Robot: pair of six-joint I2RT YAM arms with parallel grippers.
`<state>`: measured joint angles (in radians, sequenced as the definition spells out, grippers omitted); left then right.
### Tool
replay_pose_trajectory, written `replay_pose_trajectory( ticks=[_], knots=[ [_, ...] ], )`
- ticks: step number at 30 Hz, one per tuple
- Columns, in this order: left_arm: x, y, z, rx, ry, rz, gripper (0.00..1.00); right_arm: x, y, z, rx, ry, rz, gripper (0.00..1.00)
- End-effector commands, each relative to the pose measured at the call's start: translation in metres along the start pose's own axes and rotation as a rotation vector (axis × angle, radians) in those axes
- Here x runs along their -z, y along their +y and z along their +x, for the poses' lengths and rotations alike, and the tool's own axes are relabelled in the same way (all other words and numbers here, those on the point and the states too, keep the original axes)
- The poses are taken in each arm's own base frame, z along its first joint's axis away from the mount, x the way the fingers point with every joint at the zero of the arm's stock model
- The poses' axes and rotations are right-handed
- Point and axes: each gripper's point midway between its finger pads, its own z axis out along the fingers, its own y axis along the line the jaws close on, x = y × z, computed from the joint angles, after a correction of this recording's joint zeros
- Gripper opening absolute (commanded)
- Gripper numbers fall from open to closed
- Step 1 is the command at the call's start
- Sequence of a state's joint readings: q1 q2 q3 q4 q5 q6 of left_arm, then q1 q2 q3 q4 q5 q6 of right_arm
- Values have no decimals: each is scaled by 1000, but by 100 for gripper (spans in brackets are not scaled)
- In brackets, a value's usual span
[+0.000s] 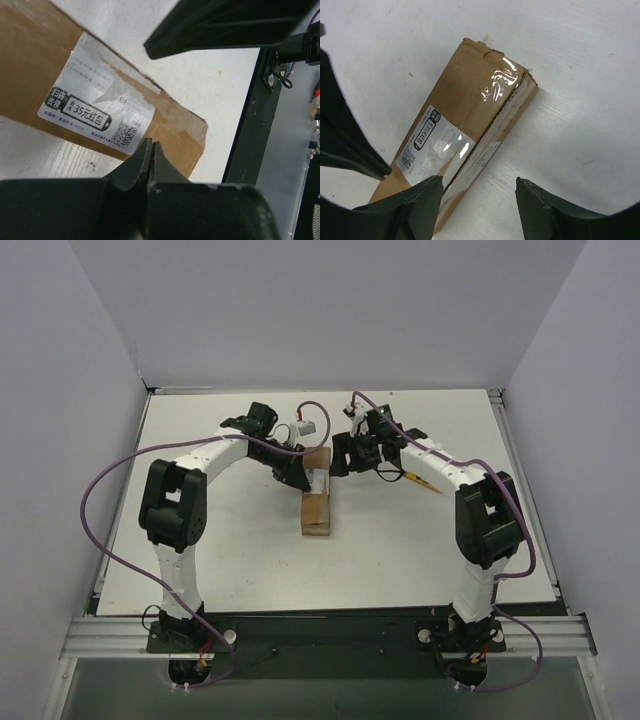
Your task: Unpack the express box
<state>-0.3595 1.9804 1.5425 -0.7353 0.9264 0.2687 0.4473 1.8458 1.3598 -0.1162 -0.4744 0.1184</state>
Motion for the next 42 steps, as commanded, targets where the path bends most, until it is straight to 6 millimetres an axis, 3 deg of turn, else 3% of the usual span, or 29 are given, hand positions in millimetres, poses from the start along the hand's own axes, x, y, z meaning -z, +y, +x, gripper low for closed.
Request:
replay_pose_trajectory(
  ticks=[1,16,42],
  knots=[
    [-7,5,-12,13,-26,38,0,-6,23,-10,-3,-14,-94,61],
    [-19,24,5,60,20,5,0,-25,-6,9,-13,35,29,60],
    [-18,33,25,109,74,0,0,-6,-65,74,28,193,224,59]
  ],
)
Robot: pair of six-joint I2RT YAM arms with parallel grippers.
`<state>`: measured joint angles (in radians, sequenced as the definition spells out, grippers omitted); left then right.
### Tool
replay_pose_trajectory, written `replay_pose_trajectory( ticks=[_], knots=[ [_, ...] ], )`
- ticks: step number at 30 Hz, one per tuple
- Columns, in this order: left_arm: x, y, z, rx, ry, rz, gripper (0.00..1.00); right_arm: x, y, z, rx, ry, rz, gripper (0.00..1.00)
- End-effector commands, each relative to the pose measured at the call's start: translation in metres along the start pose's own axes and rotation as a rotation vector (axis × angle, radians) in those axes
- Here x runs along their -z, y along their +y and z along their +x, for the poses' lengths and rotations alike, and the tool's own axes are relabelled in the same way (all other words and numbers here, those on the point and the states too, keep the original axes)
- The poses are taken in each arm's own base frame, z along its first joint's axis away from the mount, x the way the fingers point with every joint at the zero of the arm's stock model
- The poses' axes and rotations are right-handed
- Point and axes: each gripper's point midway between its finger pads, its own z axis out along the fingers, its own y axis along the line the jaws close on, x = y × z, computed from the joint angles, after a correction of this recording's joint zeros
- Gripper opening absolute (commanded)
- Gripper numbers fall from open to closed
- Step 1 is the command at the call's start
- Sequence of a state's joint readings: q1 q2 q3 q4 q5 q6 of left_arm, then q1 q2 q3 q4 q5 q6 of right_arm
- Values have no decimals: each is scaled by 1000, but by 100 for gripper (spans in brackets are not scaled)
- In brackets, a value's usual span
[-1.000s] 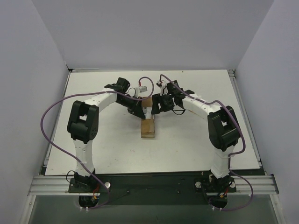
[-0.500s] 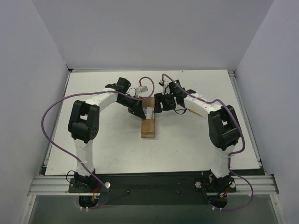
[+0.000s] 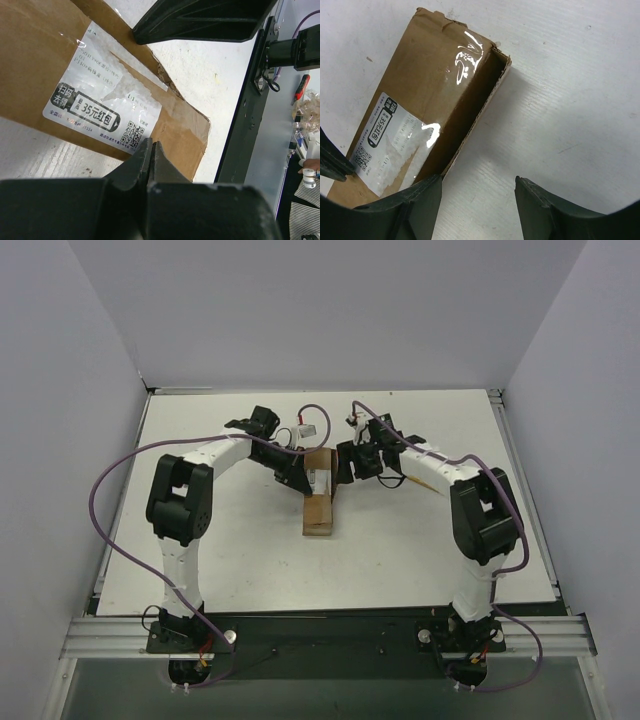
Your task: Unpack the express box
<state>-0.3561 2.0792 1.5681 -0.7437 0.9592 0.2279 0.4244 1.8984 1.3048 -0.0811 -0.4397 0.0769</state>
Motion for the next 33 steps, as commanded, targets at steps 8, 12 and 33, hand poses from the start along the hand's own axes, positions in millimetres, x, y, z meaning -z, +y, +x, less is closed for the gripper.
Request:
replay_pose_trajectory(
  ticks=[8,12,33],
  knots=[
    [6,24,21,36,49,-52,0,22,-52,63,-43,178,266,55],
    [5,23,23,41,50,-50,0,19,-56,65,-66,192,270,54],
    [5,14,15,-1,44,-41,0,26,-5,20,-106,49,-145,54]
  ],
)
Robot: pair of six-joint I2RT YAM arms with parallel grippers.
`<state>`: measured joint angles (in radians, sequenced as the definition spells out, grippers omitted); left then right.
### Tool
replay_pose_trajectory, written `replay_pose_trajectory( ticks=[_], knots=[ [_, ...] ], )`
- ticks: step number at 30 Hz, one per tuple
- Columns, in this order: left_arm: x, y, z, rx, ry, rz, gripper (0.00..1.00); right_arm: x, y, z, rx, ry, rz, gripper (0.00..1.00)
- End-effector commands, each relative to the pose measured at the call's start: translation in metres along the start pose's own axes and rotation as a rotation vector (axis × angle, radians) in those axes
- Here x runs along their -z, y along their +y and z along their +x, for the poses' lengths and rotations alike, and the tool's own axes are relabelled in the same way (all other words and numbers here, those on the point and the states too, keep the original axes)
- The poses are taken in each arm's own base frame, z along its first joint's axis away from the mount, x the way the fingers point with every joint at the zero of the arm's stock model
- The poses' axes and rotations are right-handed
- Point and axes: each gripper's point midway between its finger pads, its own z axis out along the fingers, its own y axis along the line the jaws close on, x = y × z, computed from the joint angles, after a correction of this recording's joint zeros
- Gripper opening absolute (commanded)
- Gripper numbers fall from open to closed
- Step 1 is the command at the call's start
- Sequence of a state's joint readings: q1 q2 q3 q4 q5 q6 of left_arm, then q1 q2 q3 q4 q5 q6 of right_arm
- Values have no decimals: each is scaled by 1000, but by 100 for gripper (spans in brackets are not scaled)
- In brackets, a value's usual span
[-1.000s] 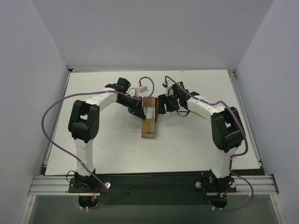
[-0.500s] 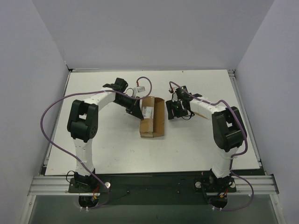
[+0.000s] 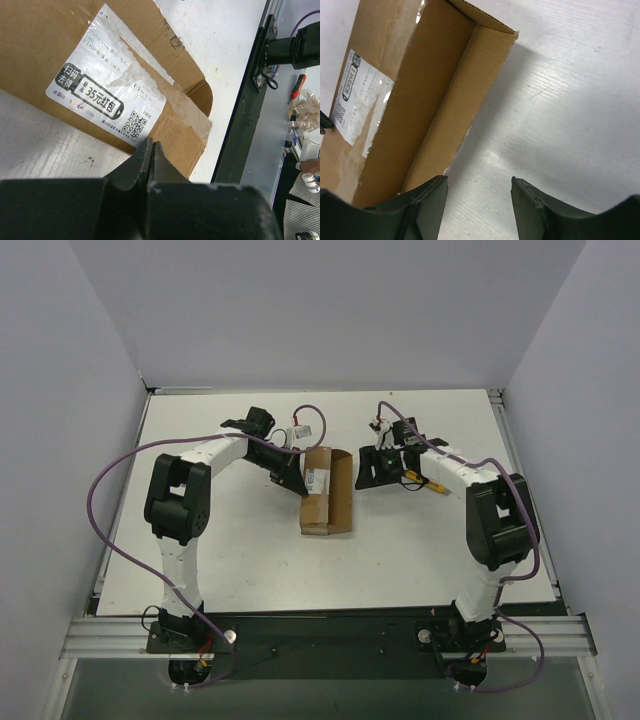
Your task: Unpack the express box
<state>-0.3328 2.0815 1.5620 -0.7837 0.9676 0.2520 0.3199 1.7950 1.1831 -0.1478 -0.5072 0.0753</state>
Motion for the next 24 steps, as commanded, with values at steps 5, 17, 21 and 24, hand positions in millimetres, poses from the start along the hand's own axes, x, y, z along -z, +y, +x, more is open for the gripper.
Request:
replay_pose_trajectory(
  ticks=[5,17,21,24],
  knots=[
    [-2,10,11,-24,43,-45,0,-25,28,-16,-2,35,-205,54],
    [3,15,15,-15,44,-49,0,-35,43,-15,35,57,-293,0],
    [14,21,18,-8,33,-55,0,-13,45,-29,19,4,-296,0],
    [27,36,24,38,12,-75,0,11,45,-37,4,-37,-309,0]
  ],
)
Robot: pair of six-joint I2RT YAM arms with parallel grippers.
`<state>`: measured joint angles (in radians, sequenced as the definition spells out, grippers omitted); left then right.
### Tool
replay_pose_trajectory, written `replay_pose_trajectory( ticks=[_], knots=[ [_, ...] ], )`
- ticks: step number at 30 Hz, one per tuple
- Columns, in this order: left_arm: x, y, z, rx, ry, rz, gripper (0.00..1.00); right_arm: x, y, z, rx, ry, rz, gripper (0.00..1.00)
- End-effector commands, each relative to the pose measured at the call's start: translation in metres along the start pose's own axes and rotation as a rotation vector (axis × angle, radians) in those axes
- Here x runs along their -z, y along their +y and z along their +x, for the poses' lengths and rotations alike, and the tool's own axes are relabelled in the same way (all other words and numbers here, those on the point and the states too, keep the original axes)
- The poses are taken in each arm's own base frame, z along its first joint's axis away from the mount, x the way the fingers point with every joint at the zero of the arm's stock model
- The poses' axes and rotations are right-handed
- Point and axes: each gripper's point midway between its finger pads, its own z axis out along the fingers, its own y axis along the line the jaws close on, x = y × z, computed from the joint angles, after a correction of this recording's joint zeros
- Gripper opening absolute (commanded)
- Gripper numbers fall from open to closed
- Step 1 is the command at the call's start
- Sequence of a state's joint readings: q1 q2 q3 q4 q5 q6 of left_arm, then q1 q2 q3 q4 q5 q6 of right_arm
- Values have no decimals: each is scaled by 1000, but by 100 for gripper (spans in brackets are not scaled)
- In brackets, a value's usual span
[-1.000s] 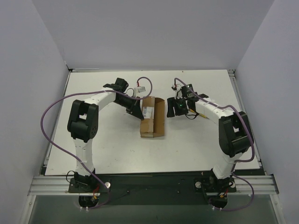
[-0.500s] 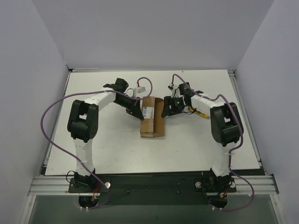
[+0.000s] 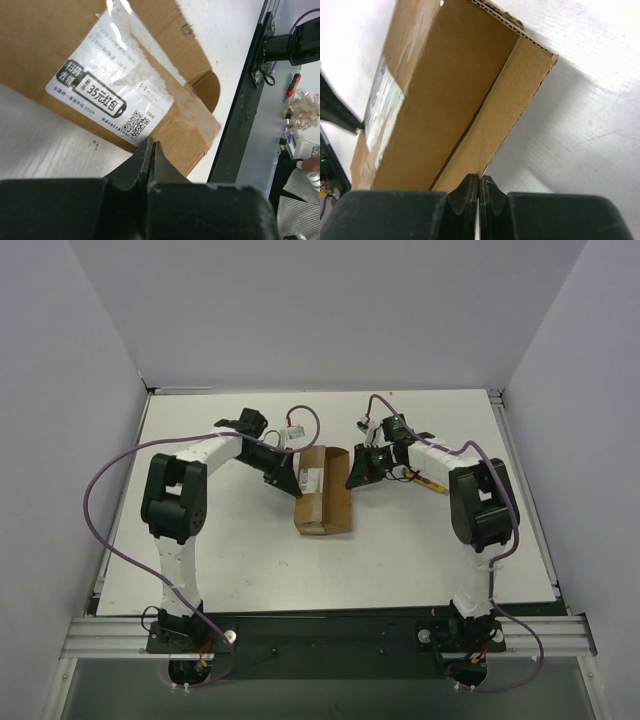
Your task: Unpack the express box
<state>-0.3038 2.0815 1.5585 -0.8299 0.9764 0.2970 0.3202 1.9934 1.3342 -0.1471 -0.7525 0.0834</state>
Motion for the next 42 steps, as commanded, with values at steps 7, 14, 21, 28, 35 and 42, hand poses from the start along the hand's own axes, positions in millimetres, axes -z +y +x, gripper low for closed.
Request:
replay_pose_trajectory(
  ticks=[7,14,21,28,35,42],
  knots=[
    [34,62,33,83,-2,-121,0,70,33,-19,47,-121,-27,0],
    [66,19,-24,-31,-157,-102,0,76,35,-27,53,-142,5,0],
    [81,-44,-82,-163,-357,-33,0,75,34,-25,47,-141,22,0],
    [31,-52,-68,-183,-236,21,0,77,36,-29,38,-156,29,0],
    [12,-22,-32,-143,-117,-11,0,88,38,-29,43,-175,43,0],
    [10,7,-6,-86,-84,-59,0,107,31,-30,28,-184,58,0]
  ],
)
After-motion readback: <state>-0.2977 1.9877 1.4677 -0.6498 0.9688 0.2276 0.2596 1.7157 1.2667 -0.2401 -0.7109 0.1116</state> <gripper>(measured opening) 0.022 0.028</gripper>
